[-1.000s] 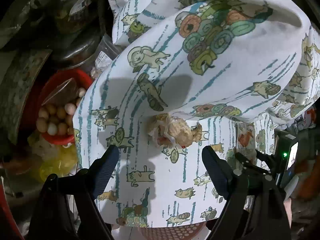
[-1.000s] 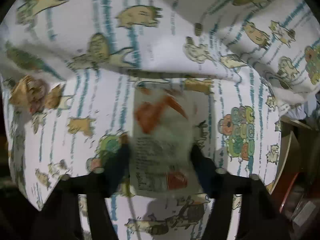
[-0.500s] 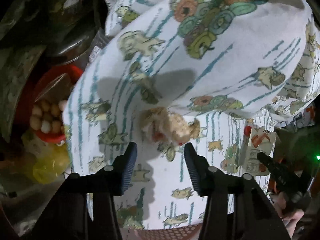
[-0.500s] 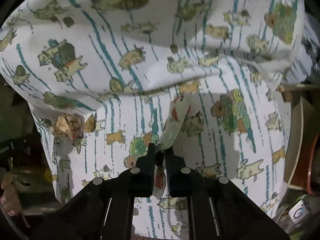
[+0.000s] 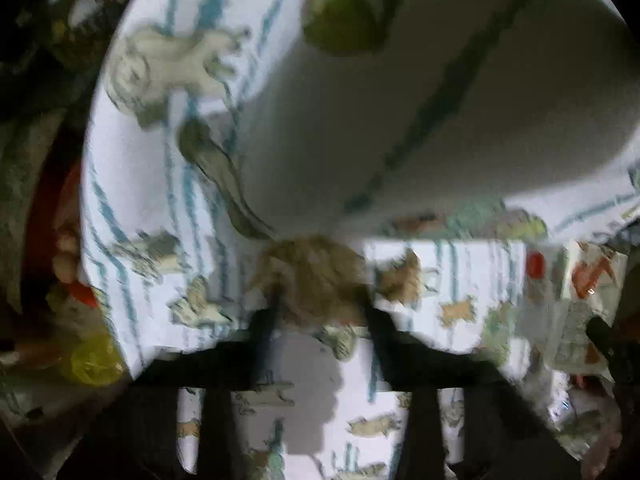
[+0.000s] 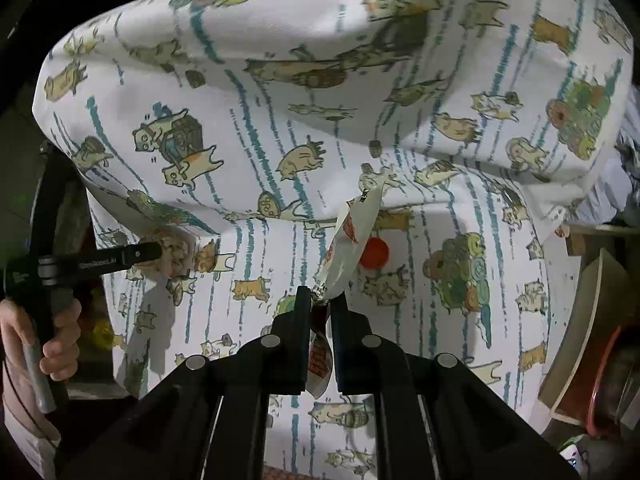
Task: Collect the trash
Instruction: 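Grasp the white-and-red sauce packet with the right tool while the left tool grasps the crumpled paper, then carry both items over the pink basket and open both tools to drop them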
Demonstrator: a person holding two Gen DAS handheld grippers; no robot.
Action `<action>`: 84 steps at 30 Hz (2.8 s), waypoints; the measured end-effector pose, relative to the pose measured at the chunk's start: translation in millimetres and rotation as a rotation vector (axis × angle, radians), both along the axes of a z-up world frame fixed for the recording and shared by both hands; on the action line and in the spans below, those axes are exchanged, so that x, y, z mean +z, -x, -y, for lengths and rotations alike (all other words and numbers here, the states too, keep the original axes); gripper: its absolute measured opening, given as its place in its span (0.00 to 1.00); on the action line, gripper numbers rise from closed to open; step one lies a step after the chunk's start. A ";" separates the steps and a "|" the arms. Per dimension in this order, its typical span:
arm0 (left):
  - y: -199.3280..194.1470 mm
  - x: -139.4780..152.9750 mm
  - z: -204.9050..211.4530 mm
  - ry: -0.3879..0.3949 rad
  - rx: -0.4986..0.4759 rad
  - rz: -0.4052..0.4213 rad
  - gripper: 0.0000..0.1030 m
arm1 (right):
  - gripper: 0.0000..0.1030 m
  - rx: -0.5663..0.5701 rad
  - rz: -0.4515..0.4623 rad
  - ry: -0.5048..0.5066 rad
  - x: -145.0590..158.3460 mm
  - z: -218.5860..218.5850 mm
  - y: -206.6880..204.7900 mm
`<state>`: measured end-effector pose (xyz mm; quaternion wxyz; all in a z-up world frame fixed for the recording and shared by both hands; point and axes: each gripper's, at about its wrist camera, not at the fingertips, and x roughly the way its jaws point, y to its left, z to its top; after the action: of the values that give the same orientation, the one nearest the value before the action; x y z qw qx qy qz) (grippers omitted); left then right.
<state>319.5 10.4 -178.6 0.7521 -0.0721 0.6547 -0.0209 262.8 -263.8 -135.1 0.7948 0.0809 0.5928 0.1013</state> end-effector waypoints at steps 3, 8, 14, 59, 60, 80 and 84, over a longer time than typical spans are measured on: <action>11.5 6.0 -3.9 0.012 0.002 0.003 0.10 | 0.10 -0.008 0.011 0.016 5.1 2.0 3.9; 52.9 62.1 -14.7 0.076 0.007 0.135 0.09 | 0.10 0.003 0.087 0.033 36.5 -8.9 23.5; 118.8 116.9 -18.8 0.126 -0.013 0.233 0.09 | 0.10 0.015 0.196 -0.012 93.1 -24.6 88.3; 275.5 -53.4 33.9 0.139 -0.126 -0.102 0.12 | 0.11 0.113 -0.140 -0.067 -48.7 -87.2 246.3; 275.5 -55.8 35.2 0.138 -0.128 -0.111 0.12 | 0.11 0.107 -0.148 -0.070 -50.8 -86.3 246.4; 272.5 -23.7 9.3 -0.029 -0.028 0.051 0.58 | 0.15 0.022 -0.285 -0.102 -85.1 -80.0 238.9; 268.3 -16.0 -0.5 -0.008 0.012 0.081 0.58 | 0.24 0.022 -0.271 -0.099 -81.0 -80.2 239.1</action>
<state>51.2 10.9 -194.6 0.7784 -0.0719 0.6234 -0.0165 23.7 -183.6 -216.1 0.7013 0.1264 0.6899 0.1271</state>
